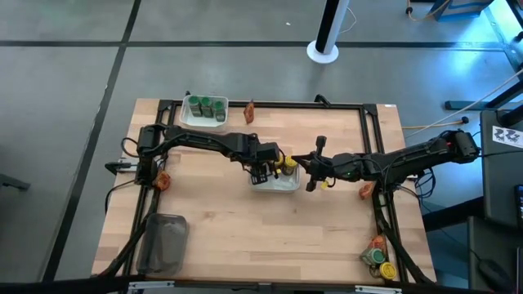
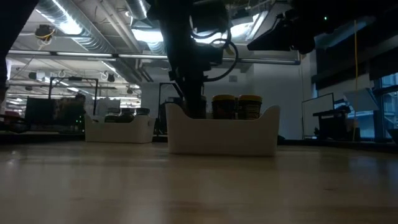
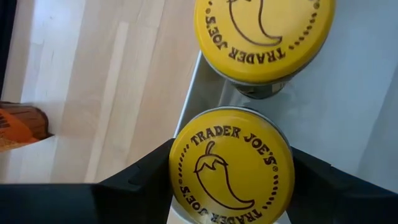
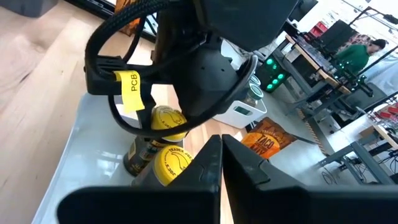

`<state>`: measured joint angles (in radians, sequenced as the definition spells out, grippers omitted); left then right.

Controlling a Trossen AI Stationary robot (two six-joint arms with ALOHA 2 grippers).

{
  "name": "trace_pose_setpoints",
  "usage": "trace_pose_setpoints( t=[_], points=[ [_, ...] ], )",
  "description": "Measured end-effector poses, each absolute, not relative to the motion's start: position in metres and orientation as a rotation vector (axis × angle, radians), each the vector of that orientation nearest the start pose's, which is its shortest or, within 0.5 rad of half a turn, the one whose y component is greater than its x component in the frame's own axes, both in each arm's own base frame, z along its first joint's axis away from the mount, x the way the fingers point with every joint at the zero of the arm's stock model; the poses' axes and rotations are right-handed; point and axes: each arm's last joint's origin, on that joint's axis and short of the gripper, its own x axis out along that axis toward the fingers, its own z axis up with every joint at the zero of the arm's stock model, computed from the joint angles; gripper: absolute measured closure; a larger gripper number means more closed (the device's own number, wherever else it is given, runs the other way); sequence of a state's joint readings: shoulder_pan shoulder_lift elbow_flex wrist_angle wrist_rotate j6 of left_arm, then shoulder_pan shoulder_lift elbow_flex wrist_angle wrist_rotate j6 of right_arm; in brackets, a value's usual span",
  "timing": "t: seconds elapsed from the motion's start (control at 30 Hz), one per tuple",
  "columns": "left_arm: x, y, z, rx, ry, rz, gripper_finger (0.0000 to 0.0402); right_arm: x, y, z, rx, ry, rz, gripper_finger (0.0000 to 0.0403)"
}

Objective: Sort spices by type
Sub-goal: Put the yellow seasoning bottle into the bottom white bin, then put the orange seasoning pack into the black bin

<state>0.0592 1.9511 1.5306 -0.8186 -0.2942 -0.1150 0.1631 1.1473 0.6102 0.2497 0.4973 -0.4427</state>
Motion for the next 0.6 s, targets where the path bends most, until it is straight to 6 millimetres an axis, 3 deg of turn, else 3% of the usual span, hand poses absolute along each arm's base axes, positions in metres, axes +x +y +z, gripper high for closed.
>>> trace_pose_setpoints(
  t=[0.33, 0.6],
  points=[
    [0.395, 0.031, 0.223, 0.039, 1.196, 0.374, 0.0094, 0.241, 0.026, 0.244, -0.529, 0.343, -0.267, 0.0389],
    [0.398, 0.021, 0.254, 0.063, 1.196, 0.354, 0.0071, 0.241, 0.026, 0.243, -0.534, 0.357, -0.263, 0.0389]
  ],
)
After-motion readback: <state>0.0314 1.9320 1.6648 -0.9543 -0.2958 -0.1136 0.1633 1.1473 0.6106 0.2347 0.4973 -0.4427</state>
